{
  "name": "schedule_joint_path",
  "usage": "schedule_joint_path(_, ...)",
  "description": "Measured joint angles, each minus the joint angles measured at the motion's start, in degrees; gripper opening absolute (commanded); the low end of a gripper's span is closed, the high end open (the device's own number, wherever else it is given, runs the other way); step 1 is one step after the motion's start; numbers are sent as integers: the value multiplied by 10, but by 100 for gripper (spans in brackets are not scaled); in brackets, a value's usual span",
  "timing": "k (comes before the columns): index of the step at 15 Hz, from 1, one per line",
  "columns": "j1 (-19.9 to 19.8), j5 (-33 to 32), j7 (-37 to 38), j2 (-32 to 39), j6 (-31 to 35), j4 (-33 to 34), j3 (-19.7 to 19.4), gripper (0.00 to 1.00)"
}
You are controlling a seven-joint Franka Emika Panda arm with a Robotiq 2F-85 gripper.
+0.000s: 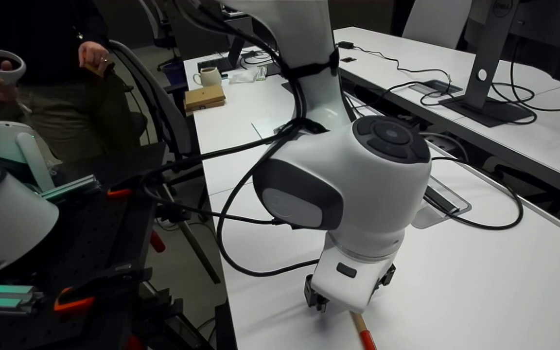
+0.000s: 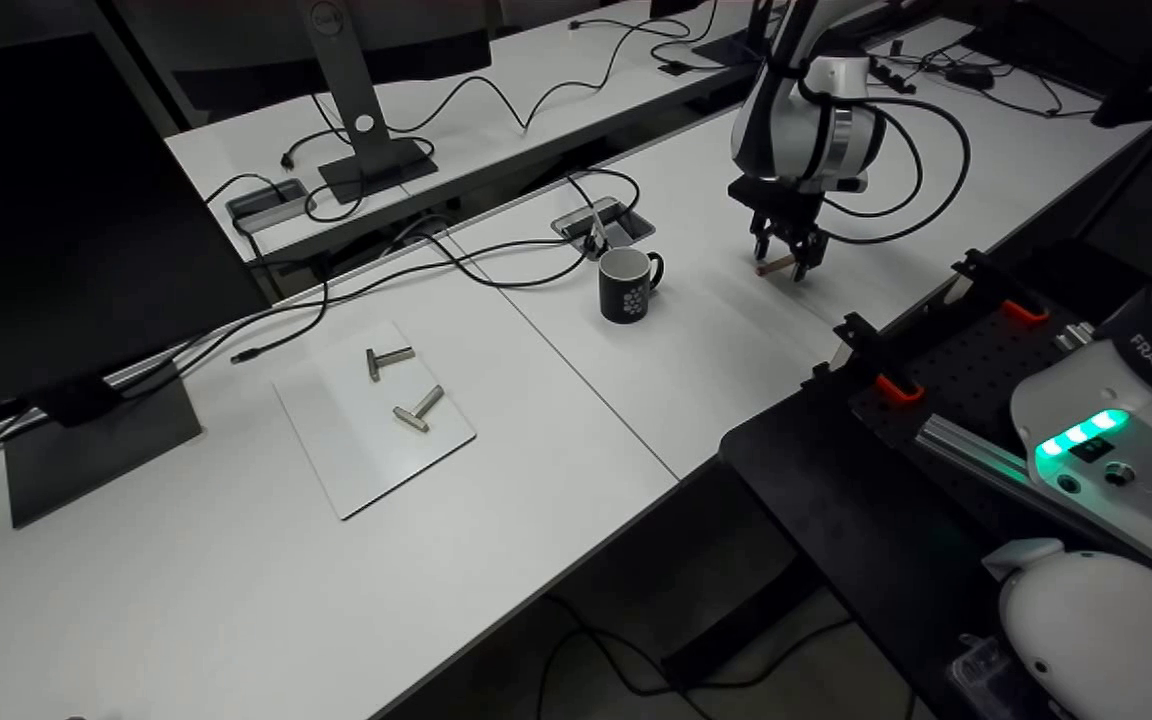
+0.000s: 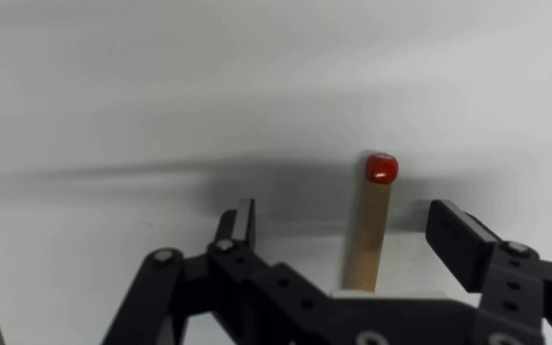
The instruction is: Put the sharpie in the mug
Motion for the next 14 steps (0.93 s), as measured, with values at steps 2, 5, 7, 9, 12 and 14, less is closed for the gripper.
schedule_joint_path(2,0,2,1,1,-1,0,0,49)
schedule_joint_path(5,0,4,3,0,-2,2,0,27)
schedule_joint_path(7,0,6,5,0,-2,4,0,11)
schedule_joint_path(9,0,8,5,-1,-2,5,0,1)
schedule_joint_path(12,0,10,6,-3,-2,6,-1,4)
schedule_joint_path(14,0,10,7,-2,-2,6,-1,4)
